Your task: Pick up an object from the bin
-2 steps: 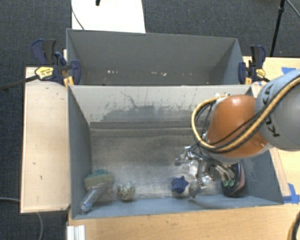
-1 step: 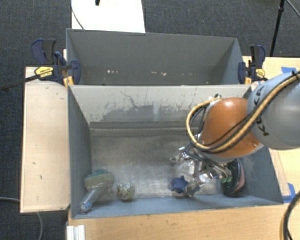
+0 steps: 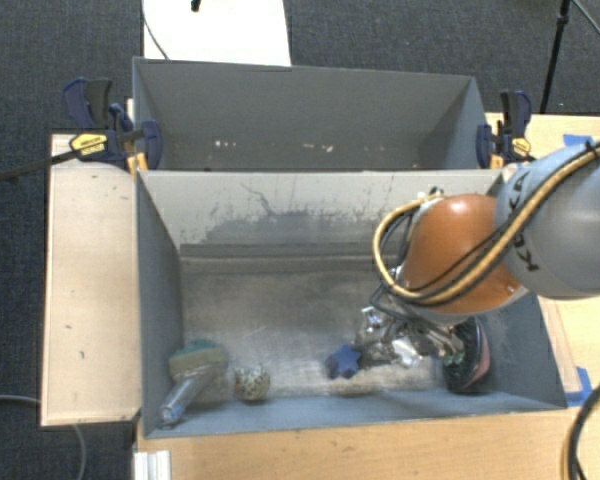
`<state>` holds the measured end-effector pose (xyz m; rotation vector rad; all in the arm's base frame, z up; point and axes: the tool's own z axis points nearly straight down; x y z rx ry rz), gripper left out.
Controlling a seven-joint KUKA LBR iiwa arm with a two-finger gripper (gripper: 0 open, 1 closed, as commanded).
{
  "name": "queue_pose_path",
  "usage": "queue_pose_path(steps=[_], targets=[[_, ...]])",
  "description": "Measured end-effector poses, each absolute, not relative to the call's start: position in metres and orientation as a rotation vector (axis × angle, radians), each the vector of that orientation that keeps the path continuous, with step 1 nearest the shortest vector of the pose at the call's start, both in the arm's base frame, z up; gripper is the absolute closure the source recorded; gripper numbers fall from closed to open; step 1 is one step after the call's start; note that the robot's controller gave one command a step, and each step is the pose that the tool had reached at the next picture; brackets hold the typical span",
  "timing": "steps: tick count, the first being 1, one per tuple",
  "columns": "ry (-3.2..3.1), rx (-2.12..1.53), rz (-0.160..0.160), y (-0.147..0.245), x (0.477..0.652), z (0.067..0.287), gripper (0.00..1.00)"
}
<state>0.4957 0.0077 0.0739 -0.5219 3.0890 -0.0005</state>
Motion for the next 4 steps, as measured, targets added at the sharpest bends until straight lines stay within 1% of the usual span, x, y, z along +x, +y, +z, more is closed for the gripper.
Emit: queue_pose_path(steps=[1, 2, 3, 4], targets=[[3.095, -0.521, 0.0, 0.007, 0.494, 0.072, 0.0], [3.118, -0.293, 0.001, 0.055, 0.495, 0.072, 0.0], [3.115, -0.291, 0.001, 0.054, 0.496, 0.074, 1.0], [3.082, -0.551, 0.002, 0.096, 0.505, 0.214, 1.0]])
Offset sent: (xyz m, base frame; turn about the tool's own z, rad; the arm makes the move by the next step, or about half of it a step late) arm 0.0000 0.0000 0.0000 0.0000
